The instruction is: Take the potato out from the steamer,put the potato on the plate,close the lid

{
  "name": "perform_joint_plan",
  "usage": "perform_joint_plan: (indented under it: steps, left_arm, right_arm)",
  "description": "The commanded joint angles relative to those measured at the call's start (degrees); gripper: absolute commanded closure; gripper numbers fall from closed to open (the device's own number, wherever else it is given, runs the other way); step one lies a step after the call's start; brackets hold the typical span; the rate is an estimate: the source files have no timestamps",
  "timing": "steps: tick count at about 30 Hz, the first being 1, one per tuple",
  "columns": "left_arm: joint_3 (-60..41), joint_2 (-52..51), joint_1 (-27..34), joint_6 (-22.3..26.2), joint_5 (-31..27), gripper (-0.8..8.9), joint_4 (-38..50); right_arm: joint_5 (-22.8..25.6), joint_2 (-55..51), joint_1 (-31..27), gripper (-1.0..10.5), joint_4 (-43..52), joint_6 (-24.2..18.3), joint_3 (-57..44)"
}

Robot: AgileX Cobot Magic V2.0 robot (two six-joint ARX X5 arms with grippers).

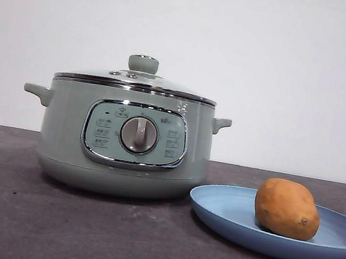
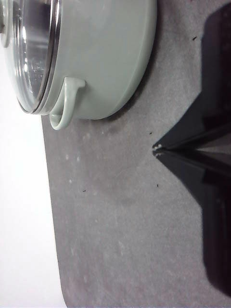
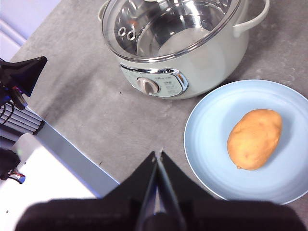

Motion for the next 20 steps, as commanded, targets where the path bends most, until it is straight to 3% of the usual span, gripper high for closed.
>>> perform_joint_plan:
  steps: [1,5,9,12,17,20]
  left_arm:
    - [-0.9,-0.13,0.17,-0.11,-0.11,8.17,0.0]
    - [-0.9,-0.13,0.17,-0.11,-0.11,8.17,0.0]
    - [-0.9,-0.13,0.17,-0.11,-0.11,8.17,0.0]
    - [-0.9,-0.13,0.17,-0.11,-0.11,8.17,0.0]
    - [-0.9,-0.13,0.17,-0.11,-0.15,8.18,-0.02]
    - [-0.9,-0.13,0.17,-0.11,-0.17,8.17,-0.02]
  right_arm:
    - [0.15,-0.04,0.07,9.5,0.13,-0.31,0.07]
    - [0.81,-0.04,0.07,9.5,0.24,-1.11,0.07]
    - [5.42,-1.36,-1.27,9.5,-0.87,-1.95,0.07]
    - [9.35,-5.27,-5.97,9.5,-1.31,-2.91,0.07]
    - [9.11,-12.81,-16.28,9.5,1.33,-4.33,-0.48]
    - [9.25,-17.75,-20.98,9.5,9.81,-6.51,-4.24]
